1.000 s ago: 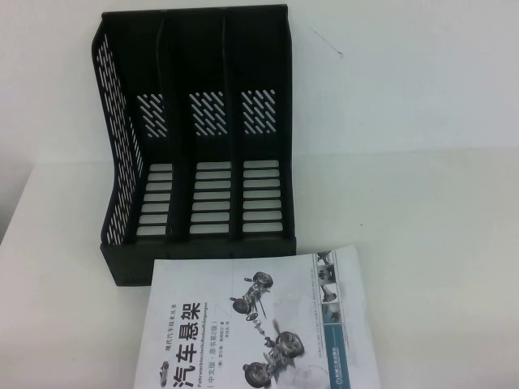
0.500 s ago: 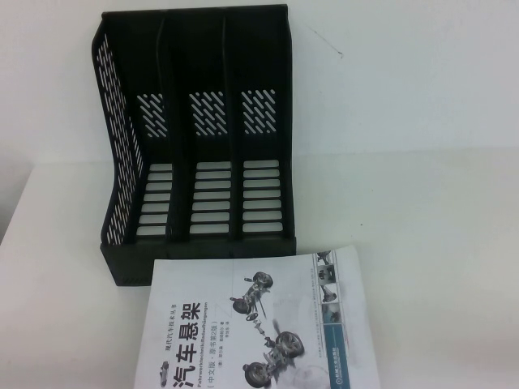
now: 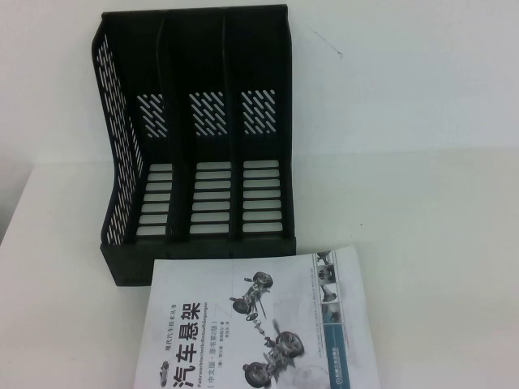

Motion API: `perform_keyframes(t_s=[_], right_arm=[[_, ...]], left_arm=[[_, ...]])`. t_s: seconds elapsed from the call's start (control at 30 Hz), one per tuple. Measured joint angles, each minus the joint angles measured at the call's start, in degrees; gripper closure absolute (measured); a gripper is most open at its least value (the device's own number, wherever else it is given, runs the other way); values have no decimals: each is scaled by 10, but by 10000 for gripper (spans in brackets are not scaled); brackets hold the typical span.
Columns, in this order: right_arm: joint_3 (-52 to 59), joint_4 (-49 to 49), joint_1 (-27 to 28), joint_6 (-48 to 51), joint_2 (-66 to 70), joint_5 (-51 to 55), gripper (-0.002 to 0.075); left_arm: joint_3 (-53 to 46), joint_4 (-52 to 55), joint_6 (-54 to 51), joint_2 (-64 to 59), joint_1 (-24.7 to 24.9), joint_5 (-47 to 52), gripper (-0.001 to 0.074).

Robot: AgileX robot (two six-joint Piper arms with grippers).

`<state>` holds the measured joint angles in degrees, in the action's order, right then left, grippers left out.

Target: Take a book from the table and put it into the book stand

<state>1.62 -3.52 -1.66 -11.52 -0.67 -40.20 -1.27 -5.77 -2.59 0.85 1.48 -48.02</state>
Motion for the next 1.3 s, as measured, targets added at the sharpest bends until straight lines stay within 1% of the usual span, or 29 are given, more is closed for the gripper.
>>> perform_keyframes(t_s=[0.1, 0.3, 0.47, 0.53, 0.57, 0.7, 0.8, 0.93, 1.1, 1.2, 1.3], right_arm=[[0, 0, 0, 0, 0, -10, 729], [0, 7, 0, 1, 0, -22, 729], [0, 12, 0, 1, 0, -67, 729], [0, 12, 0, 1, 0, -90, 729], [0, 12, 0, 1, 0, -97, 729], [0, 13, 0, 2, 0, -105, 729], [0, 15, 0, 4, 0, -108, 729], [0, 16, 0, 4, 0, -108, 729], [0, 25, 0, 4, 0, -109, 729], [0, 75, 0, 4, 0, -99, 729], [0, 140, 0, 7, 0, -52, 729]], left_arm=[[0, 0, 0, 1, 0, -24, 738], [0, -4, 0, 1, 0, -27, 738], [0, -64, 0, 1, 0, -6, 738], [0, -80, 0, 1, 0, 34, 738], [2, -83, 0, 1, 0, 72, 738], [64, -84, -20, 1, 0, 296, 738], [117, -82, -65, 1, 0, 393, 738], [148, -80, -96, -3, 0, 408, 738], [148, -80, -108, -4, 0, 449, 738], [141, -80, -121, -4, 0, 468, 738], [133, -85, -123, -4, 0, 490, 738]])
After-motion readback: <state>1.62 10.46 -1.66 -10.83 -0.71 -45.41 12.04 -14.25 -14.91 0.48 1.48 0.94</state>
